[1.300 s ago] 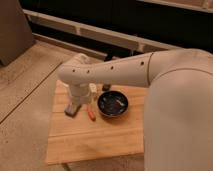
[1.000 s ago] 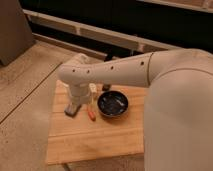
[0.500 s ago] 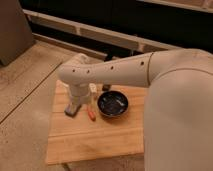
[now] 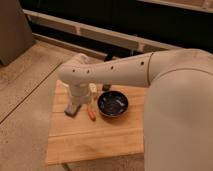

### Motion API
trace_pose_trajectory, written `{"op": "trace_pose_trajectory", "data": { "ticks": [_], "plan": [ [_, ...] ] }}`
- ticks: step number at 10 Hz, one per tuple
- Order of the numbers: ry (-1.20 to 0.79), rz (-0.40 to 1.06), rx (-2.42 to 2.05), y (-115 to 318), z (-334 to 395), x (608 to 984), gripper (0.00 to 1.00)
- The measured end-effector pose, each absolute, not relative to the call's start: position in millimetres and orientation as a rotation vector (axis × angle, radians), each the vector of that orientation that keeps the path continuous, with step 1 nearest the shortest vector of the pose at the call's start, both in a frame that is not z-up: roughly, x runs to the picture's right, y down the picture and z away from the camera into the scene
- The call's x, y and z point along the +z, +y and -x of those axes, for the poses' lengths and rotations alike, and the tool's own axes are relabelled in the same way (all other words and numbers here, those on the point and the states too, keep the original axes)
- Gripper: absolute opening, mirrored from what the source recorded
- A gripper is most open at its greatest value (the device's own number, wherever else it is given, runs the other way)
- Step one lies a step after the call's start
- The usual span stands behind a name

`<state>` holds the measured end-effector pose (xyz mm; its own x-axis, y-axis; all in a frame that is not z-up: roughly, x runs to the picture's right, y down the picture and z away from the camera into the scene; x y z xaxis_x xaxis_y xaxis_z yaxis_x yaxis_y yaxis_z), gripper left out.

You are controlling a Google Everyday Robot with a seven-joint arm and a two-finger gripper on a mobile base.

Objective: Place the white sponge in the ceramic cup

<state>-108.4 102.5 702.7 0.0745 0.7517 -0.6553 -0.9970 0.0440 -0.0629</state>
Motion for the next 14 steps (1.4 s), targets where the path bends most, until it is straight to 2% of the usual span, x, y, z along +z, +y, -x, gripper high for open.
{"op": "trace_pose_trajectory", "data": {
  "ticks": [7, 10, 14],
  "plan": [
    [0.513, 0.582, 1.43, 100.4, 108.4, 702.6, 0.65],
    [0.338, 0.526, 1.424, 65.7, 130.4, 700.2, 0.65],
    [0.227, 0.554, 1.428, 55.9, 143.6, 710.5, 0.65]
  ]
}}
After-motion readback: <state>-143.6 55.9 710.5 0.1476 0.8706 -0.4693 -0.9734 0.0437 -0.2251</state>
